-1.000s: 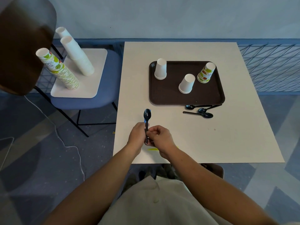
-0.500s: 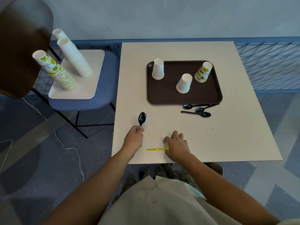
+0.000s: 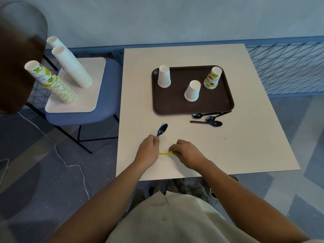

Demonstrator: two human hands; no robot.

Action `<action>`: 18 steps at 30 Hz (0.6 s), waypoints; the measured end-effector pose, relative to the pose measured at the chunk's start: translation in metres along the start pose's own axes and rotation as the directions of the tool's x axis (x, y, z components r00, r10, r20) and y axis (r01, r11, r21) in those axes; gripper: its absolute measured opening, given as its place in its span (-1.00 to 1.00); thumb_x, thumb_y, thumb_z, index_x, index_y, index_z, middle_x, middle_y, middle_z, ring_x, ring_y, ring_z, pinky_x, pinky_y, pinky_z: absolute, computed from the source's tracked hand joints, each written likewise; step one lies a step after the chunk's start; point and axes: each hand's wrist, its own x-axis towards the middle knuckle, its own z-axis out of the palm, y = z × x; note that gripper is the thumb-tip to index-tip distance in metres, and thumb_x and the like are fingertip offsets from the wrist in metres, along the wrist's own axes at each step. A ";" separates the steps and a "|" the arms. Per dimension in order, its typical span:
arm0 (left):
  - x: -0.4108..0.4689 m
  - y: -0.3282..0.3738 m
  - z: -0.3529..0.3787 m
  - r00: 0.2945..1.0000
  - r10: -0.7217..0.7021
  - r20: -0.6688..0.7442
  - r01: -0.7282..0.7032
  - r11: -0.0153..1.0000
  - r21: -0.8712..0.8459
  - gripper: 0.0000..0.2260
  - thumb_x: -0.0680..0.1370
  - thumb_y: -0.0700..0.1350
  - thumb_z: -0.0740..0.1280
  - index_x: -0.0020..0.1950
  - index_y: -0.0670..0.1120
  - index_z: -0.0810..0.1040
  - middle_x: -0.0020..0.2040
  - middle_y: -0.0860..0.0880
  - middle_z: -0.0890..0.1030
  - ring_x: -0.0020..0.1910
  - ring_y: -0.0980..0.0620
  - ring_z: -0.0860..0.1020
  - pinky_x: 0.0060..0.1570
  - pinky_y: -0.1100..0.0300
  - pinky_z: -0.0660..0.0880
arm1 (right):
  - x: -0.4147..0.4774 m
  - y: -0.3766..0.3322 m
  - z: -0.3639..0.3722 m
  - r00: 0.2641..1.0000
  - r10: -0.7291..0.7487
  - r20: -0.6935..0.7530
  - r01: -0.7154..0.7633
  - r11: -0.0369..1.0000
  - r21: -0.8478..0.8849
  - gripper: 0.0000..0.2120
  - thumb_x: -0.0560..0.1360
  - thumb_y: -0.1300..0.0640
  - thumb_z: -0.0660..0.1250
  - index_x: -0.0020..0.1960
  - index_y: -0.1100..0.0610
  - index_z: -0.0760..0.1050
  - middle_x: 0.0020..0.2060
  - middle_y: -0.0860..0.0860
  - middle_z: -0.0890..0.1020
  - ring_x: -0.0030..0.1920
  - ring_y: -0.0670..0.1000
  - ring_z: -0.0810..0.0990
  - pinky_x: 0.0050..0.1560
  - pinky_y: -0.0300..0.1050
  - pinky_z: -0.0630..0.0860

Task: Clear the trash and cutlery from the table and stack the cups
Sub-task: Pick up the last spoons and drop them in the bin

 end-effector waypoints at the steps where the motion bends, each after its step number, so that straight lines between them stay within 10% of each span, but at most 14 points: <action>1: 0.002 0.002 0.001 0.999 0.034 0.005 -0.034 0.998 0.048 -0.67 0.76 0.00 0.07 0.09 -0.19 0.51 -0.03 -0.11 0.56 -0.04 -0.11 0.51 -0.08 0.00 0.42 | 0.003 -0.002 -0.004 0.999 -0.015 -0.042 0.017 0.999 0.044 -0.81 0.61 0.17 0.34 0.18 0.06 0.67 -0.08 0.07 0.57 -0.11 0.09 0.57 -0.06 -0.06 0.48; 7: 0.009 0.020 0.008 0.994 0.108 0.027 -0.108 0.891 0.440 -0.70 0.77 0.05 -0.03 0.07 -0.07 0.41 -0.09 -0.02 0.54 -0.10 -0.07 0.48 0.00 -0.03 0.40 | 0.015 -0.001 -0.029 0.993 0.024 -0.115 0.006 0.966 0.257 -0.82 0.59 0.16 0.39 0.13 0.00 0.70 -0.14 0.00 0.61 -0.21 -0.09 0.51 -0.13 -0.35 0.39; 14: 0.027 0.033 0.017 0.995 -0.027 0.101 0.008 0.982 0.187 -0.65 0.75 0.10 -0.01 0.04 -0.11 0.41 -0.09 -0.10 0.56 -0.09 -0.15 0.56 -0.10 -0.01 0.45 | 0.022 0.026 -0.053 0.920 0.346 -0.184 -0.198 0.817 0.541 -0.77 0.54 0.06 0.45 0.18 -0.03 0.55 -0.18 -0.11 0.64 -0.32 -0.15 0.54 -0.14 -0.34 0.47; 18: 0.040 0.043 0.022 0.993 -0.061 0.106 0.048 0.991 0.124 -0.63 0.74 0.12 0.04 0.02 -0.14 0.42 -0.13 -0.09 0.56 -0.13 -0.13 0.53 -0.13 0.01 0.43 | 0.028 0.075 -0.062 0.834 0.459 -0.307 -0.332 0.861 0.386 -0.70 0.57 0.16 0.34 0.30 0.09 0.54 0.00 0.00 0.59 -0.06 0.03 0.59 0.04 -0.15 0.47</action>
